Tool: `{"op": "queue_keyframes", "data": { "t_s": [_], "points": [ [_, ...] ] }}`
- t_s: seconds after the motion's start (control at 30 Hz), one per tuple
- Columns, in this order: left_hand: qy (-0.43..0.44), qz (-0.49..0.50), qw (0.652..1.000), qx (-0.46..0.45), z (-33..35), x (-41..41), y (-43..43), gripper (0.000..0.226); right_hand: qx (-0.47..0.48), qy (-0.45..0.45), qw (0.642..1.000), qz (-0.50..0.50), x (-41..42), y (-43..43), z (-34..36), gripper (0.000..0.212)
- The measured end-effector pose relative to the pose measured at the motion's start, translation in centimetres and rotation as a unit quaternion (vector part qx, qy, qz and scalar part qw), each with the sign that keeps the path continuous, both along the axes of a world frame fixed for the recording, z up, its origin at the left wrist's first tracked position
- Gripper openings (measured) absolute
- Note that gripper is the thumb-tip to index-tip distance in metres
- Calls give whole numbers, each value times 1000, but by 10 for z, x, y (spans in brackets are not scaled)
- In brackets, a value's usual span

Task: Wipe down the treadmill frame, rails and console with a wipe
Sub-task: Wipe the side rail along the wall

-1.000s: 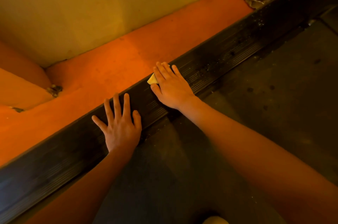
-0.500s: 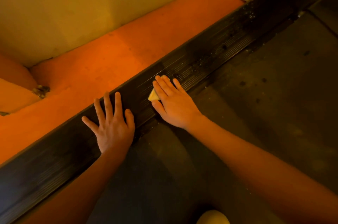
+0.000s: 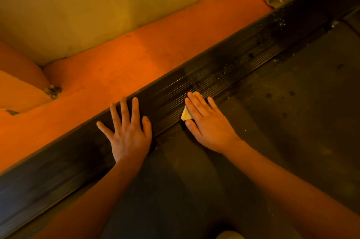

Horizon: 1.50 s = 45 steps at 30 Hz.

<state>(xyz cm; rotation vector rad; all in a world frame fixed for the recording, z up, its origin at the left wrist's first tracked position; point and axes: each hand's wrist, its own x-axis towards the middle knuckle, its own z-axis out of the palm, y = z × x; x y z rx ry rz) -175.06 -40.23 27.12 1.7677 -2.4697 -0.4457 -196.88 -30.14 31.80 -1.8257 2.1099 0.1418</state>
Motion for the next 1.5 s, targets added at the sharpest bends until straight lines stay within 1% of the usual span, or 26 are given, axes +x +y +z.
{"op": "queue_keyframes", "data": {
  "t_s": [0.2, 0.27, 0.4, 0.47, 0.53, 0.77, 0.83, 0.97, 1.1, 1.2, 1.4, 1.5],
  "points": [
    [-4, 2, 1000, 9, 0, 0, 1, 61, -32, -5, 999, -12, 3, -76, 1, 66],
    [-3, 2, 1000, 10, 1, -1, 0, 61, -32, -7, 999, -17, 5, -87, 4, 66],
    [-1, 6, 1000, 9, 2, -1, 2, 60, -19, -21, 1000, -5, 10, -50, 5, 67],
    [-3, 4, 1000, 7, 2, -2, 2, 59, 1, -14, 1000, -3, 7, -26, 5, 68],
    [-7, 1, 1000, 4, 1, -2, 1, 60, 8, -2, 1000, 1, 2, -20, 5, 69],
    [-5, 1, 1000, 13, 1, 0, 1, 61, -19, 9, 1000, -5, -5, -90, 5, 67],
    [-9, 1, 1000, 15, 1, -1, 0, 61, -17, 2, 1000, -5, -5, -93, 6, 67],
    [-3, 4, 1000, 14, 3, -1, 1, 61, -12, -20, 1000, -10, -2, -43, 7, 67],
    [-7, -2, 1000, 9, 1, 0, 1, 61, 15, -3, 1000, -10, -11, -5, 7, 66],
    [-11, -3, 1000, 11, -1, 1, 0, 60, 0, -3, 1000, -11, -16, -20, 7, 67],
    [-8, -1, 1000, 13, 0, 0, 1, 61, -23, -3, 1000, -10, -18, -100, 7, 65],
    [-11, 0, 1000, 13, 0, 0, 0, 61, -26, -13, 1000, -4, -17, -95, 5, 65]
  ]
}}
